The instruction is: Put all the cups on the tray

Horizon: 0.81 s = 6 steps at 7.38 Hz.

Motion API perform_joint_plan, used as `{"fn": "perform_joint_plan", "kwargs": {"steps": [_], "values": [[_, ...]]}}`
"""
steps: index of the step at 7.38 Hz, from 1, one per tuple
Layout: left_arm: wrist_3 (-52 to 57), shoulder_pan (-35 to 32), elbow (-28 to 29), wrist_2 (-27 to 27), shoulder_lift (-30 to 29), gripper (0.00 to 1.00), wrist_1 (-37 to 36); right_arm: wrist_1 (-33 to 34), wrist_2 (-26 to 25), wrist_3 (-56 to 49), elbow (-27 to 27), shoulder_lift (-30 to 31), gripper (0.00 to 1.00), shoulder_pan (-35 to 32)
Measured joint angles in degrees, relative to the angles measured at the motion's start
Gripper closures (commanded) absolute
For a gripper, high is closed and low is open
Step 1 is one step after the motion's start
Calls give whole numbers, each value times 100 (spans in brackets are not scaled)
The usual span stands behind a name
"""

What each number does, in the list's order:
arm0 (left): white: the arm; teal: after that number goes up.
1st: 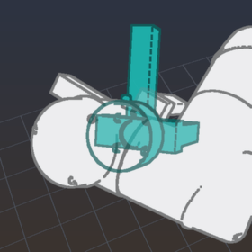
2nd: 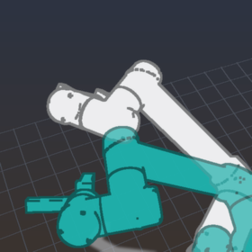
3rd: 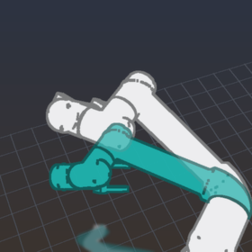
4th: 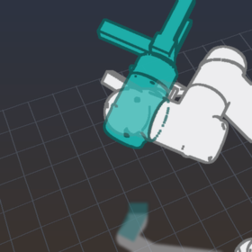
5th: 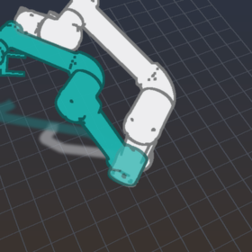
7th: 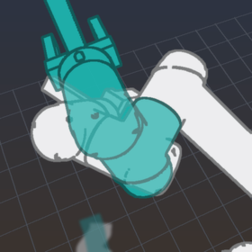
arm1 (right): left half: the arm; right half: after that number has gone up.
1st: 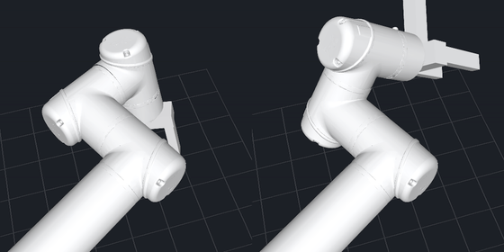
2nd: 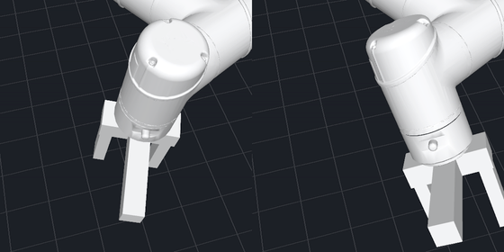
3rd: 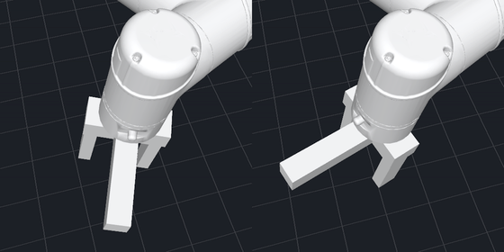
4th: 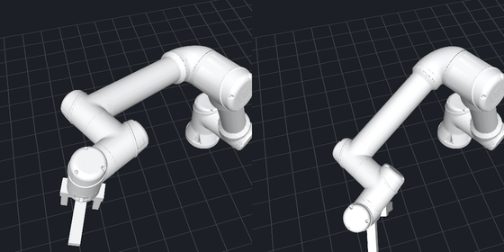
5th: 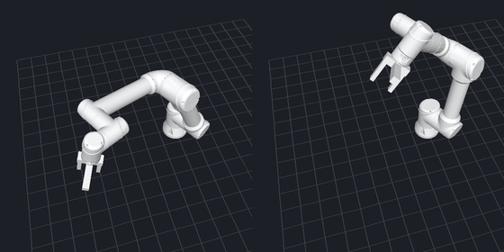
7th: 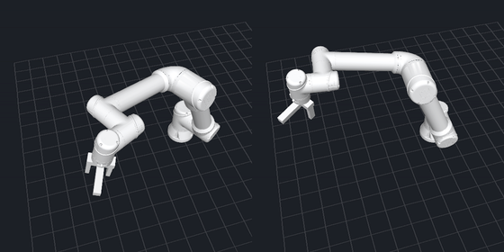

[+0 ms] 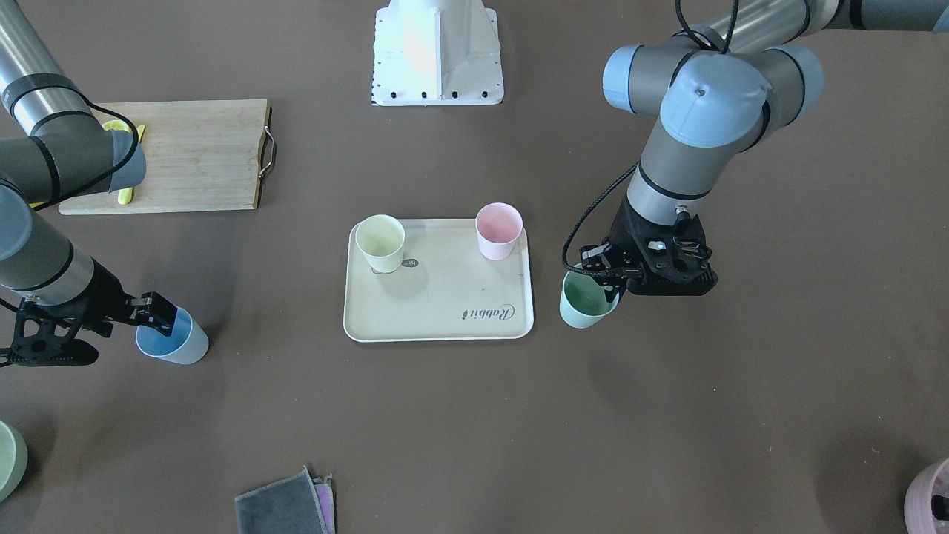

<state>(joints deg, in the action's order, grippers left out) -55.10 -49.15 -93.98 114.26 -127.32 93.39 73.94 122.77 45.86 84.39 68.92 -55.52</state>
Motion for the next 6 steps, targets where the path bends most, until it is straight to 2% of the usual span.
{"fn": "perform_joint_plan", "kwargs": {"steps": [3,6], "values": [[-231,159,-11,-18,-115,100,2,-210,-46,293,52,-179,100,169],[-622,558,162,-150,-321,100,60,24,263,443,492,-333,100,-47]]}}
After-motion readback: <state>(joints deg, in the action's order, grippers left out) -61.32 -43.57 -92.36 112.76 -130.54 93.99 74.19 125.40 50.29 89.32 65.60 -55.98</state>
